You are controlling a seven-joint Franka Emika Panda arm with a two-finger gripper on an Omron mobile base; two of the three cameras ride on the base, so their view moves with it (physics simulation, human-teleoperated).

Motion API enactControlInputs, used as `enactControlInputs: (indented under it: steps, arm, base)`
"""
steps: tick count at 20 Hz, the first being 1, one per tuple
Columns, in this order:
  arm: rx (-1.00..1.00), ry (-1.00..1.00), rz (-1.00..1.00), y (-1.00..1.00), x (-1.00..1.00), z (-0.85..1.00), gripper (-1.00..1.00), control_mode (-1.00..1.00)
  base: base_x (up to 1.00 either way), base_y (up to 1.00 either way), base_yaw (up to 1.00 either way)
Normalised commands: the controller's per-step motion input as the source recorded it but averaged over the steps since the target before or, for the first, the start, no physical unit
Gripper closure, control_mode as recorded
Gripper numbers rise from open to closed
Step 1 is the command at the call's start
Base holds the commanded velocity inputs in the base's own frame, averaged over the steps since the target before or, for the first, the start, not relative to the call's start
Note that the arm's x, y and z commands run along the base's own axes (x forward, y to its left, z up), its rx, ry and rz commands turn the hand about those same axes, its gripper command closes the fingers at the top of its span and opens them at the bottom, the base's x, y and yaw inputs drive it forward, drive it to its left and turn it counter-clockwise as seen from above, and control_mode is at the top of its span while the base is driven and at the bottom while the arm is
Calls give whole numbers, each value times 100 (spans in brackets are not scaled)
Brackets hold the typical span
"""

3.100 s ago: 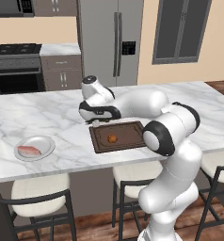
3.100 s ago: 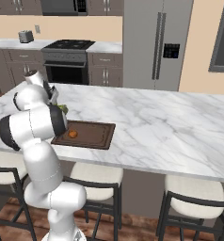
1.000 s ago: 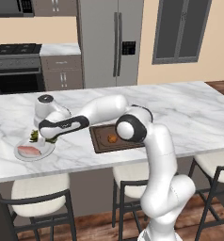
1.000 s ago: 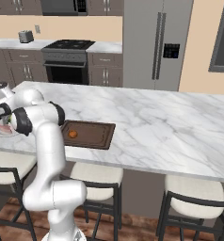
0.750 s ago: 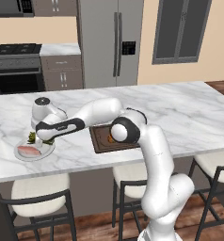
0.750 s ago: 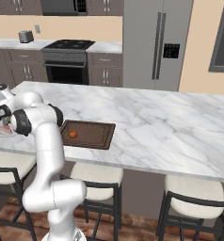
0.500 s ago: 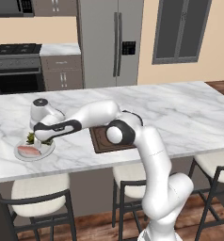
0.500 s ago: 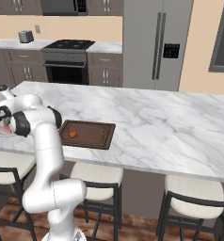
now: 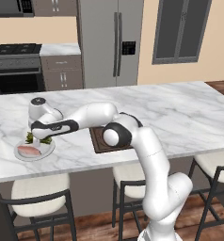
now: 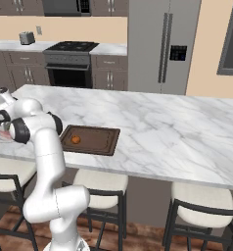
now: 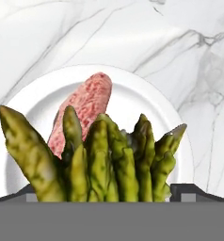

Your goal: Create a steak meal by picking up the steak and asparagus from the tray and placing them on the plate. Leave the tangerine on the tray.

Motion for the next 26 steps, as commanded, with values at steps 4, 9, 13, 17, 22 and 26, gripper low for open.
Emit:
enactControlInputs:
  steps: [4, 9, 13, 17, 22, 26]
  arm:
    - [0, -2, 1, 17, 6, 0, -100, -100]
    - [0, -5, 1, 19, 20, -5, -100, -100]
    - [0, -7, 1, 5, 22, -11, -100, -100]
    - [0, -4, 1, 0, 3, -3, -100, -100]
    - [0, -1, 2, 0, -3, 1, -100, -100]
    - [0, 0, 0, -7, -42, 15, -100, -100]
  base:
    - [0, 0, 0]
    - [0, 0, 0]
    - [0, 0, 0]
    - [0, 0, 0]
    - [0, 0, 0]
    - [0, 0, 0]
